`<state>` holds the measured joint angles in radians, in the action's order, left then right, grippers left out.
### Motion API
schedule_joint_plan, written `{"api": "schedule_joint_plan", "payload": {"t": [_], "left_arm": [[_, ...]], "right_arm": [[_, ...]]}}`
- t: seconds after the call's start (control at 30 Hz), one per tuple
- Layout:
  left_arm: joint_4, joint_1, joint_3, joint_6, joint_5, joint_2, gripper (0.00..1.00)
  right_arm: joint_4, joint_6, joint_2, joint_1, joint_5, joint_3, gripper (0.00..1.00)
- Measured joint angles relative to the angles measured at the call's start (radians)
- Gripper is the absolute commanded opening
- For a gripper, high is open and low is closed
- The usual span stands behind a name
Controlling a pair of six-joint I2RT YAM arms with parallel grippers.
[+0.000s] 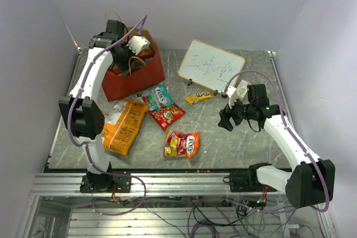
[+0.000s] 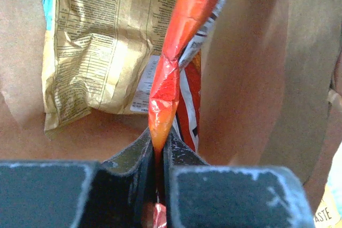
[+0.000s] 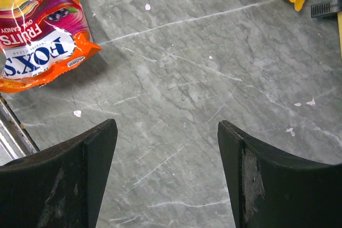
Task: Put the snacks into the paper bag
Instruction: Place the snack in the paper bag, then pick up the snack from the center of the board.
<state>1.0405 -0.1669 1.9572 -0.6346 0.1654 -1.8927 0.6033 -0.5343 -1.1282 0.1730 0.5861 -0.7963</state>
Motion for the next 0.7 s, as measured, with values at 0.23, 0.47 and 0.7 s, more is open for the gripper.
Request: {"api": "schedule_joint_plan", "payload": {"t": [0.23,0.47,0.7], "left_arm": [[0.008,0.000,0.010,0.000,0.000,-0.001,0.32],[-0.008,0.000,0.017,0.003,-0.017,0.008,0.42],[-0.105,0.000,-0.013,0.017,-0.080,0.121,0.58]], "right_arm": [[0.000,0.000,0.000,0.000,0.000,0.000,0.76],[0.000,0.000,0.000,0.000,0.000,0.000,0.76],[0.000,0.000,0.000,0.000,-0.001,0.000,0.76]]}}
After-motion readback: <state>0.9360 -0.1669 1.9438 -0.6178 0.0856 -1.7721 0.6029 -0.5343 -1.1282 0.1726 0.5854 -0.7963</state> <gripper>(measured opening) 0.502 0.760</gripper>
